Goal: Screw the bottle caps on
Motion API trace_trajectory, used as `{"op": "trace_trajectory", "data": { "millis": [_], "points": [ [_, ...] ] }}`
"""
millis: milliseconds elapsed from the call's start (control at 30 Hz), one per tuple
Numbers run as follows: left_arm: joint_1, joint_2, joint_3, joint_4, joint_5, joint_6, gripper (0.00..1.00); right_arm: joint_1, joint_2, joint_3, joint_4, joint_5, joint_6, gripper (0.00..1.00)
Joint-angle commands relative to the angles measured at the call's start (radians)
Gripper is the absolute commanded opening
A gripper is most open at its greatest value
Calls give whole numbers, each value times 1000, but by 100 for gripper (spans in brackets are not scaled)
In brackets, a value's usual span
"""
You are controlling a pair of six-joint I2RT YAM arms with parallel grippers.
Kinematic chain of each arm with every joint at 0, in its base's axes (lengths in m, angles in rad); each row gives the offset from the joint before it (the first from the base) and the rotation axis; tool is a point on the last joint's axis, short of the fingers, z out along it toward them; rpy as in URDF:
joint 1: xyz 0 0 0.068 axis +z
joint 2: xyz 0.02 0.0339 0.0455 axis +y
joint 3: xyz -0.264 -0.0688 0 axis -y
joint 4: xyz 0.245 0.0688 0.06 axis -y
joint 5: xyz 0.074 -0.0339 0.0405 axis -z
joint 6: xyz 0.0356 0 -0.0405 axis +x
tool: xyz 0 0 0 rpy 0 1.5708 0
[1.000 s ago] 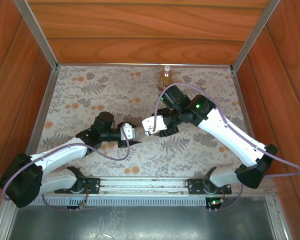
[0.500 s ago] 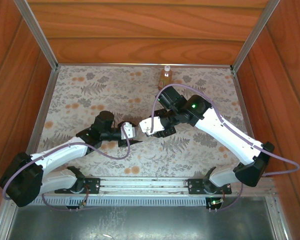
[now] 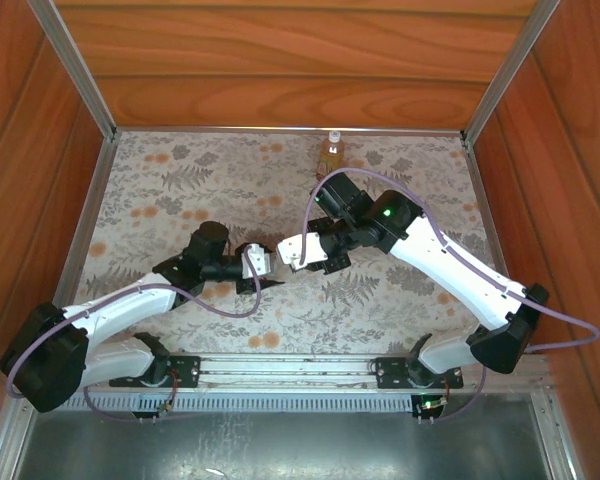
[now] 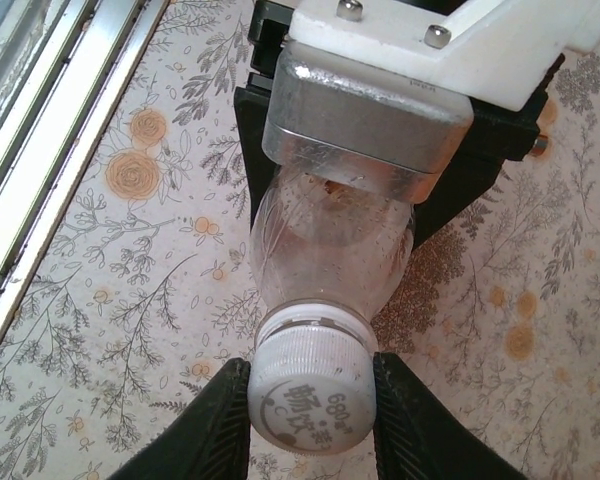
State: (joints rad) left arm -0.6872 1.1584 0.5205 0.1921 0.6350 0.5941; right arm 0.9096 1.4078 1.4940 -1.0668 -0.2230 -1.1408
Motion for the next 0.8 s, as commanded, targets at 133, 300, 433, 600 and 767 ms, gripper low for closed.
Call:
{"op": "trace_trajectory", "data": {
  "millis": [133,300,433,600,767],
  "points": [
    [6,-17,45,-4,-26,-4,59,8,-17,-33,85,-1,182,19],
    [5,-29,61,-3,-128,17,59,1,-27,-57,223,52,524,14],
    [5,-36,69,-1,-187,41,59,-22,-25,-59,295,137,940,16],
    [6,-31,72,1,-215,66,59,-64,-10,-40,319,73,1489,12],
    [8,-8,75,0,-216,89,59,-86,21,-22,354,-137,1799,14]
  ]
}}
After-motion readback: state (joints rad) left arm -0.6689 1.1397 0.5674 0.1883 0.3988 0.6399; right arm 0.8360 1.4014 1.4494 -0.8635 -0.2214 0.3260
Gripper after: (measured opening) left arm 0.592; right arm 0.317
